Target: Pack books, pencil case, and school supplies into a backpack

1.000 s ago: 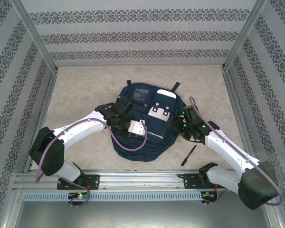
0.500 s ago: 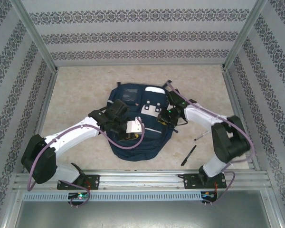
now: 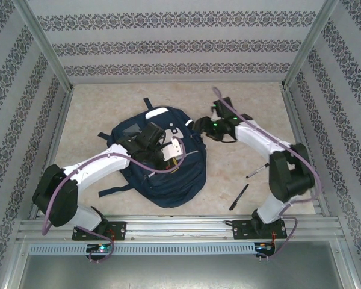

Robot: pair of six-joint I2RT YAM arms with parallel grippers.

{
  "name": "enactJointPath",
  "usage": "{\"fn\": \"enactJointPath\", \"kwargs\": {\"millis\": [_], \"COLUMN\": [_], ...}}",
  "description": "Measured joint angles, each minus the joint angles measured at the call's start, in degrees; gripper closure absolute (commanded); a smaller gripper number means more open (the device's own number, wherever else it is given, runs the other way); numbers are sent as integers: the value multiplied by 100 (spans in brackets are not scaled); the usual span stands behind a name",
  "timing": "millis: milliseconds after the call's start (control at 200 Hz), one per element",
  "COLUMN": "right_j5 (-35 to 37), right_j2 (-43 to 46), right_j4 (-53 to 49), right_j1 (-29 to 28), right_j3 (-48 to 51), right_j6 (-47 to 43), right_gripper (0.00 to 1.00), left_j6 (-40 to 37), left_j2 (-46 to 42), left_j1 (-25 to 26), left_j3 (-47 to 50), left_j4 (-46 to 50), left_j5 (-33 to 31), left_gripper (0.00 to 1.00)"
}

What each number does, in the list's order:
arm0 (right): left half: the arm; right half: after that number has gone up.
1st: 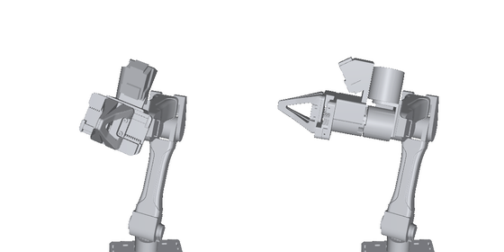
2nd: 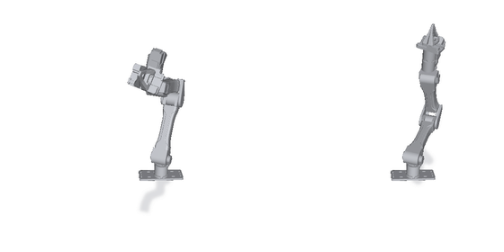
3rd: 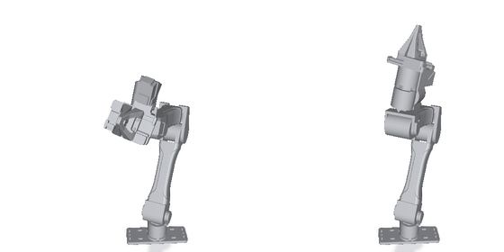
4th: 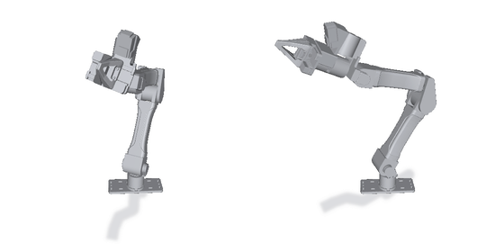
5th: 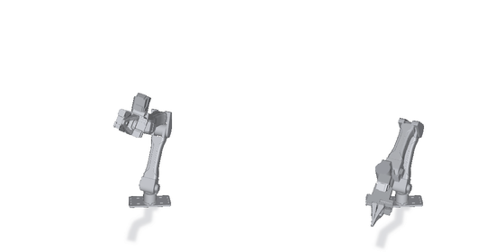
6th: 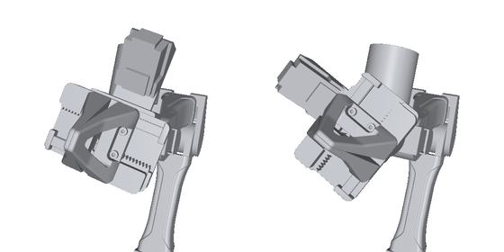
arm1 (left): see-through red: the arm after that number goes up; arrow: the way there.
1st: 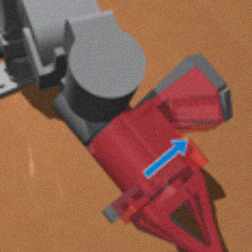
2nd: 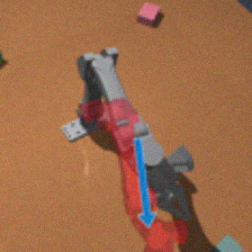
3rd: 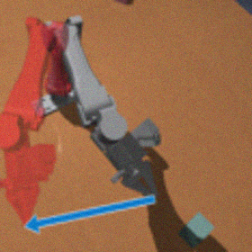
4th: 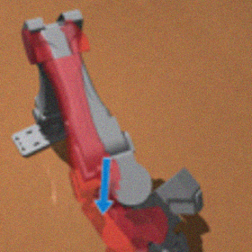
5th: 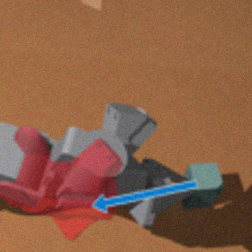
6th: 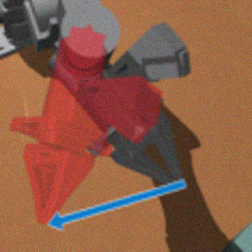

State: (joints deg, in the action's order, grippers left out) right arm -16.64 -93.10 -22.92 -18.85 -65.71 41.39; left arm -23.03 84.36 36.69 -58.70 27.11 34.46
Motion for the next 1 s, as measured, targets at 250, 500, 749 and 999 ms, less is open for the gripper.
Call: {"fn": "enactJointPath", "kwargs": {"millis": [250,500,749,999], "right_j5": [1266,1530,1526,1327], "right_j2": [1725,2804,2549,2026], "right_j4": [-1499,-2894,-3088,-2778], "right_j1": [407,170,-107,-234], "right_j3": [1294,2660,3023,3038], "right_j6": [1064,2166,2465,2605], "right_gripper": [38,45,56,59], "left_j6": [1751,3110,3550,3768], "left_j2": [131,293,345,343], "left_j1": [-601,-922,-962,-981], "left_j3": [-48,-28,46,201], "left_j4": [-1108,-2079,-2531,-2863], "left_j5": [446,619,758,804], "left_gripper": [100,100,100,100]}}
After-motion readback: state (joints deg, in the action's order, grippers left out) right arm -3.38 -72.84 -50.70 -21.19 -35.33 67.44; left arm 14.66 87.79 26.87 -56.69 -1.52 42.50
